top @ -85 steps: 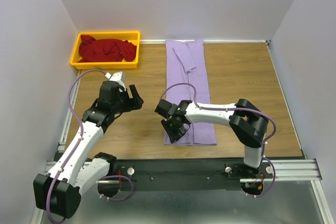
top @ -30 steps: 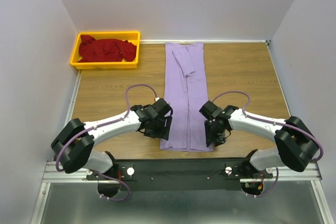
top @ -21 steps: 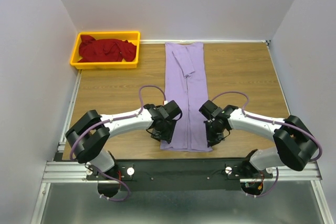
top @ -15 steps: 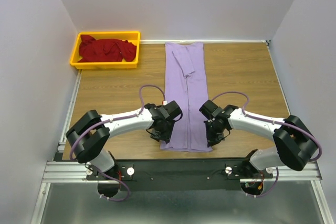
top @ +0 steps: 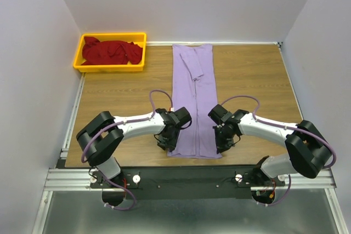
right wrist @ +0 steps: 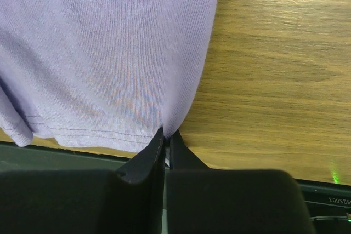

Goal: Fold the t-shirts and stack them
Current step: Fold the tshirt

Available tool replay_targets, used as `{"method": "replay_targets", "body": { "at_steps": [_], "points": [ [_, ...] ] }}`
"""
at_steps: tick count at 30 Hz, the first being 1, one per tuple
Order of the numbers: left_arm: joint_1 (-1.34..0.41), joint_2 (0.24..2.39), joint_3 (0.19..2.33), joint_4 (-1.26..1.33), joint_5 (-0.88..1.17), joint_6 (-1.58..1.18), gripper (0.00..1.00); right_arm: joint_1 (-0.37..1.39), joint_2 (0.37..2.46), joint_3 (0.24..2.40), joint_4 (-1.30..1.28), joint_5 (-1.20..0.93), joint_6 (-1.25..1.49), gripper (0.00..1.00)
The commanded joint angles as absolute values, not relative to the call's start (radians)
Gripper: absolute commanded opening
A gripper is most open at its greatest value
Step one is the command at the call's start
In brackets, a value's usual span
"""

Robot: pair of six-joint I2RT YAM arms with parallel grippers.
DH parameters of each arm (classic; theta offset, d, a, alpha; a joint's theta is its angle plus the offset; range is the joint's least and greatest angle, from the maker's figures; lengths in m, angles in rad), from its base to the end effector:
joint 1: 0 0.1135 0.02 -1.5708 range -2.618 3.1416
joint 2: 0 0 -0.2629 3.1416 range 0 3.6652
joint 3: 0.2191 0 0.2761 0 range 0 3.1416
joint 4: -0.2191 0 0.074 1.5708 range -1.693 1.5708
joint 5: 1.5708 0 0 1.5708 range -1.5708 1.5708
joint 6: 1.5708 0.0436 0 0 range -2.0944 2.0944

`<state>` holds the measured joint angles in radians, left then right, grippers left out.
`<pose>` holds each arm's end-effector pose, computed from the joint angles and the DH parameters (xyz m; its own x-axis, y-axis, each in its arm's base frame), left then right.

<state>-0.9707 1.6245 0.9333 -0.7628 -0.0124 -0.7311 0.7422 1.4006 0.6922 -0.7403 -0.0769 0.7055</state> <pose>0.1663 -0.2421 0.1337 -0.9680 0.2324 -0.0950 0.2392 0.9685 -0.0686 0.1698 0.1603 0.1262 -0.9983 -0.0384 -0.0433 -0.0440 0.9896 0.1370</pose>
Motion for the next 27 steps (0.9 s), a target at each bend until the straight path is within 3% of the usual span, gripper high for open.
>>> {"method": "replay_targets", "body": {
  "at_steps": [1,6,8,10,14,17,19,23,27],
  "points": [
    [-0.974,1.675,0.934,-0.762,-0.014,-0.715,0.42,0.741,1.416,0.676,-0.712,-0.052,0.692,0.09],
    [-0.976,1.687,0.943,-0.767,-0.011,-0.712,0.42,0.739,1.416,0.677,-0.712,-0.052,0.690,0.09],
    [-0.976,1.693,0.940,-0.759,-0.006,-0.709,0.37,0.739,1.417,0.676,-0.712,-0.052,0.689,0.09],
    [-0.976,1.704,0.945,-0.761,-0.006,-0.707,0.19,0.739,1.419,0.676,-0.710,-0.054,0.686,0.09],
    [-0.977,1.716,0.953,-0.768,-0.006,-0.706,0.00,0.739,1.417,0.676,-0.709,-0.052,0.684,0.09],
    [-0.977,1.710,0.954,-0.772,-0.009,-0.704,0.00,0.739,1.416,0.681,-0.710,-0.055,0.683,0.08],
    [-0.979,1.698,0.953,-0.779,-0.012,-0.710,0.00,0.739,1.410,0.689,-0.713,-0.064,0.675,0.01],
    [-0.989,1.617,0.942,-0.808,0.027,-0.730,0.00,0.741,1.358,0.704,-0.716,-0.237,0.660,0.01],
    [-1.014,1.525,0.905,-0.811,0.077,-0.752,0.00,0.741,1.289,0.698,-0.765,-0.267,0.667,0.01]
  ]
}}
